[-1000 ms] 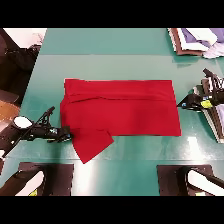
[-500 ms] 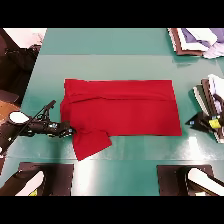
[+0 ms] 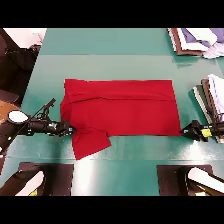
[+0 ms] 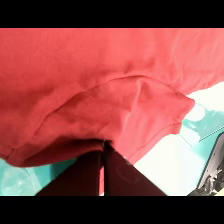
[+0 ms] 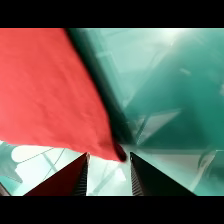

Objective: Fold the shirts.

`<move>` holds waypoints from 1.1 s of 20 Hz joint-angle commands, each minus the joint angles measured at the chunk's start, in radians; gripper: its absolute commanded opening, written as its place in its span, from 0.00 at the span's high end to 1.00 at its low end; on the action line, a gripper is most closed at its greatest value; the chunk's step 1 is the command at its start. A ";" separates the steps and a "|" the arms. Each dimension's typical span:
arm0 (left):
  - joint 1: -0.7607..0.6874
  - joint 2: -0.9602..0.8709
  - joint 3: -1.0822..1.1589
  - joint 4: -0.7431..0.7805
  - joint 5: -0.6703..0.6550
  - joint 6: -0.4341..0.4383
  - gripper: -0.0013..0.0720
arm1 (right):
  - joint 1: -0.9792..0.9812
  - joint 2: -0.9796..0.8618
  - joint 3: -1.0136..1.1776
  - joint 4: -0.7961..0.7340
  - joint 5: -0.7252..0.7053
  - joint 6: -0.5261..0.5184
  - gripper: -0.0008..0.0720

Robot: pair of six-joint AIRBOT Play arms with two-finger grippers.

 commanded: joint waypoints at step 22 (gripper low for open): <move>0.000 0.408 0.124 0.166 -0.335 -0.168 0.95 | 0.079 0.527 -0.007 -0.124 0.159 0.124 0.96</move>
